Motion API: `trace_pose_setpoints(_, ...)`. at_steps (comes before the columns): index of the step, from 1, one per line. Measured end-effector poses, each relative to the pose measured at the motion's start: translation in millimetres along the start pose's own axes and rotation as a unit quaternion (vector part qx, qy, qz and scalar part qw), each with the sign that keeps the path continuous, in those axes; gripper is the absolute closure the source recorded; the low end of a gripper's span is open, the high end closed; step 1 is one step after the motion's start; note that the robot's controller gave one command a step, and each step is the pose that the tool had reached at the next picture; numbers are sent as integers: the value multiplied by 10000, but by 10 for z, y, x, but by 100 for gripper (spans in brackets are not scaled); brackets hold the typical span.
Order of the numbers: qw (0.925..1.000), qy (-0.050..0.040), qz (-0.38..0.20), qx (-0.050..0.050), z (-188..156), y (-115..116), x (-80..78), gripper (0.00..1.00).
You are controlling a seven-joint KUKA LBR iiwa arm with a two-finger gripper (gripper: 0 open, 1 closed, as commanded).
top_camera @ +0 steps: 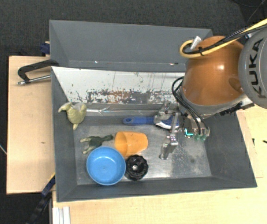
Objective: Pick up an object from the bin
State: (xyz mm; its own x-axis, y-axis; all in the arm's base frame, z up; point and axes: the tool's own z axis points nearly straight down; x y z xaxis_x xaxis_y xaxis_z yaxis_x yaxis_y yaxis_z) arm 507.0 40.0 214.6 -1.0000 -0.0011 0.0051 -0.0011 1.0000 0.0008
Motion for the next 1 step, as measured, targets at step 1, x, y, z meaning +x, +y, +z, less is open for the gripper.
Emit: trace_pose_setpoints(1,9972,-71,742,-9,1291,462,-111,0)
